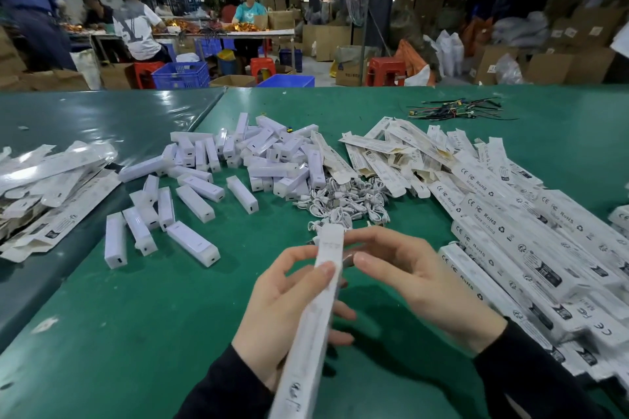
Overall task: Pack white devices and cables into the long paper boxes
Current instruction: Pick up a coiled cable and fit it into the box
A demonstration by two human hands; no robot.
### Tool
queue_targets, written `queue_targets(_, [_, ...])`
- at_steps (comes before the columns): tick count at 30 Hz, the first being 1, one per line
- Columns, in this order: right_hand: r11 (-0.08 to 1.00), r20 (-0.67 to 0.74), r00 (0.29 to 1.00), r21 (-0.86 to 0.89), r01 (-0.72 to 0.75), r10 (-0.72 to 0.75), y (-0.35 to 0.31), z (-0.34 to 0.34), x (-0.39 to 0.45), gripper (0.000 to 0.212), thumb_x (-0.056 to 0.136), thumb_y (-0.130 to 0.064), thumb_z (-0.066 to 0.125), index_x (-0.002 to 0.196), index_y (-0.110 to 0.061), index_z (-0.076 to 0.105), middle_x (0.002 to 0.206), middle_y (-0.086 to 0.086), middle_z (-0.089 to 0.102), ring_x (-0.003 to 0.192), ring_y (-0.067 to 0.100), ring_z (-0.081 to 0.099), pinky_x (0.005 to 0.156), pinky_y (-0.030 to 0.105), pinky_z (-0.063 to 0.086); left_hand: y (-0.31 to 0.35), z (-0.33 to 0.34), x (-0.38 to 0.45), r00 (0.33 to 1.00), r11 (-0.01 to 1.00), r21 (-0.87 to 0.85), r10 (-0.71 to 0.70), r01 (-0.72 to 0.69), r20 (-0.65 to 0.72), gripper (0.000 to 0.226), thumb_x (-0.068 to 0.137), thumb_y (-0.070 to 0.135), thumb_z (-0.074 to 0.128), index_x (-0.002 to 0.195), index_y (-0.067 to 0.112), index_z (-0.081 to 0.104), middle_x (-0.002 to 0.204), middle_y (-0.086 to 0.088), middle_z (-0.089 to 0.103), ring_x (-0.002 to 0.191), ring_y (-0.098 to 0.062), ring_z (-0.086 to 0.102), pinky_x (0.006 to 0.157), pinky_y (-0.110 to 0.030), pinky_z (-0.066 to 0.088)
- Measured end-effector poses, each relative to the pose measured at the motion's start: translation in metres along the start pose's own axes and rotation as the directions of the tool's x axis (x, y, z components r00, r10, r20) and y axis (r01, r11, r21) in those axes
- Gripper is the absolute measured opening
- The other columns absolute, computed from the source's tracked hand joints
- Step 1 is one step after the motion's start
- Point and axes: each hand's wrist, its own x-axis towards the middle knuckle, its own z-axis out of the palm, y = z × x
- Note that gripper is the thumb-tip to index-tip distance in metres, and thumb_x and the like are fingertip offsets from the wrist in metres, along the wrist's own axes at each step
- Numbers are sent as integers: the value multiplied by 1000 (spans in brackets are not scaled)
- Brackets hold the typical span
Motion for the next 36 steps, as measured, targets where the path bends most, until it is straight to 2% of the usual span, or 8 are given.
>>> queue_targets(2, [997,10,998,46,-58,58,3,-3,2,28,93,-25,58,119,-18,63,110,0,74,106,13,67,88,19,49,-1,-2,3,985,997,-11,74,-77,-158,43,68,23,70,106,8,55,85,-18,71,54,-27,66,41,-34,53])
queue_targets(5, [975,-326,945,-194,-105,37,17,-9,5,13,94,-23,63,106,-25,67,101,-7,74,98,7,67,85,24,50,0,-4,2,850,915,167,403,-368,-340,39,77,26,70,109,20,49,97,-13,70,63,-25,68,46,-35,55])
queue_targets(9, [556,-382,917,-790,-258,-116,39,-25,4,20,91,-13,60,107,-24,63,108,-10,65,105,13,55,94,37,43,2,2,-6,426,435,458,895,-775,-129,46,86,29,69,123,34,42,99,-7,66,75,-33,66,53,-37,55])
queue_targets(13, [466,-321,944,-849,-250,-77,45,-29,6,43,91,-18,54,132,-29,50,138,-9,48,127,14,40,103,40,35,3,2,-6,308,302,501,949,-811,-72,46,89,25,66,129,31,44,104,-19,55,70,-40,55,52,-41,48])
queue_targets(20, [303,-267,961,-913,-275,66,58,-31,11,39,102,-34,37,141,-35,37,150,-14,33,145,10,17,116,41,10,5,2,-7,372,311,553,928,-773,-1,26,87,25,64,96,41,45,84,-18,56,56,-33,54,48,-43,44])
queue_targets(25, [300,-320,947,-905,-302,-11,58,-33,13,26,100,-29,45,125,-33,46,114,-14,50,117,14,40,98,34,22,-3,7,-9,656,543,494,752,-679,74,60,80,23,64,125,46,32,89,-3,61,72,-27,61,55,-49,53])
queue_targets(29, [276,-340,940,-902,-333,24,59,-36,13,17,101,-36,44,114,-32,55,103,-13,46,111,15,40,94,34,25,-1,7,-7,840,799,325,542,-507,-24,56,77,9,63,121,39,46,74,-7,63,45,-20,50,42,-30,45])
queue_targets(36, [206,-373,927,-910,-361,-25,61,-36,13,45,99,-39,41,143,-31,32,144,-10,39,137,14,31,109,43,10,0,-4,7,996,999,45,28,-24,-89,37,69,-4,71,94,5,46,58,-8,50,36,-18,38,35,-21,35])
